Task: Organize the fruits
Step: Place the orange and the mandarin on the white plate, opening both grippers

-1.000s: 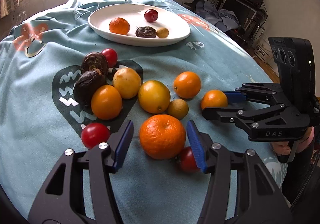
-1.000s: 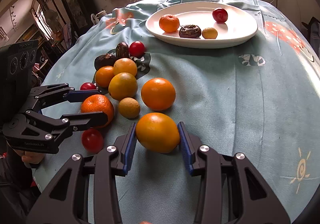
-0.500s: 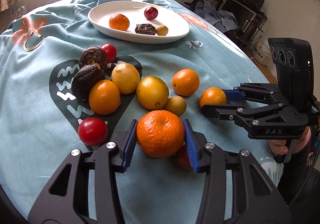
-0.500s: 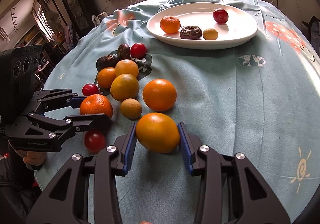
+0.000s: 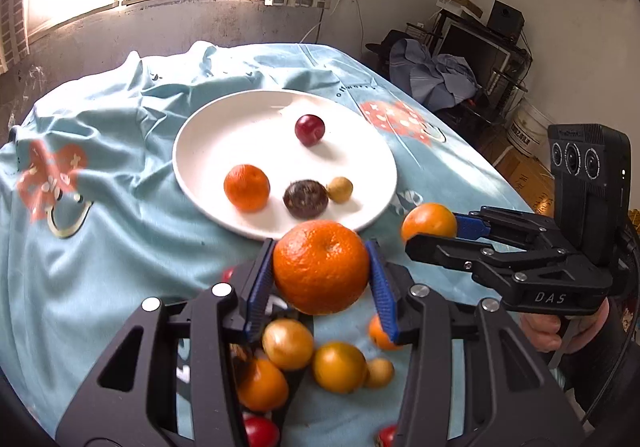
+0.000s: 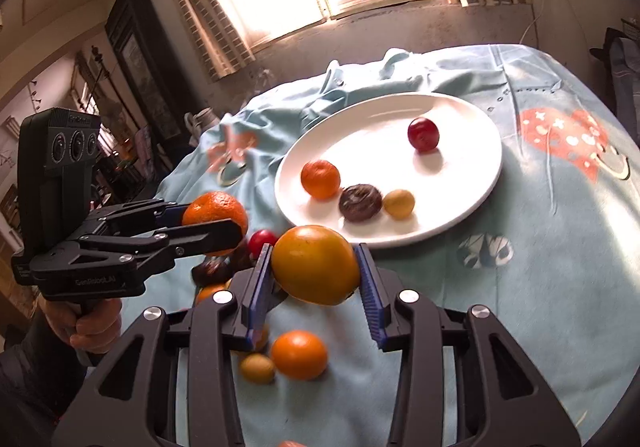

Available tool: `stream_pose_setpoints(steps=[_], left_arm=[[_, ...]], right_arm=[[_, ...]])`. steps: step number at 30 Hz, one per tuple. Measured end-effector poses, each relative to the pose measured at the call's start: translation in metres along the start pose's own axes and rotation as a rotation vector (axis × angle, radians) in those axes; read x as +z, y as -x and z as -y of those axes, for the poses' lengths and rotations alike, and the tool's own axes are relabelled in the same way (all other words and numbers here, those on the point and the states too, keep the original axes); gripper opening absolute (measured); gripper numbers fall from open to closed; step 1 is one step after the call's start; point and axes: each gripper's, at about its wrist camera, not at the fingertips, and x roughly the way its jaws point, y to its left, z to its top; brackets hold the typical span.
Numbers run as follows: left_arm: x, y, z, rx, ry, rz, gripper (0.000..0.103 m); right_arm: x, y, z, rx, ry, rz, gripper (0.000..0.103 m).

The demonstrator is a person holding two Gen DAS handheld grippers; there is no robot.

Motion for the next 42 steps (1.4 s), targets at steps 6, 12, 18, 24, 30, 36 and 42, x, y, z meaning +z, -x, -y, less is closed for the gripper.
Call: stream_pose_setpoints(steps=[6,12,18,24,30,36,42], left_arm=[[0.044,-0.051,-0.016,0.086,0.014,-0.028,0.046],[0.057,-0.081,-0.034,0.158,0.060,-0.072,0.051],[0.042,-0.026,-0.029,0.189,0.071,0.025,0.096],[-0.016,0.030,-0.030,0.200,0.087,0.056,0.101],[-0.078,0.047,-0.032,0.270,0.079,0.068,0.101],[-0.099,0.057,-0.033,0.407,0.066,0.085,0.101],[-0.111,0.057,-0.039,0.436,0.077,0.050,0.101]], right_arm=[[0.033,-0.036,0.036,-0.119,-0.044,0.057,0.041],[0.042,-0.055,0.044,-0.156,-0.008,0.054,0.058],[0.037,-0.031,0.017,-0.177,0.058,0.092,0.074],[0.010,-0.016,-0.012,-0.102,0.062,0.036,0.074],[-0.023,-0.013,-0.034,-0.109,0.089,0.003,0.074],[-0.039,-0.010,-0.041,-0.172,0.124,-0.010,0.074],[-0.043,-0.013,-0.036,-0.180,0.102,-0.041,0.074]])
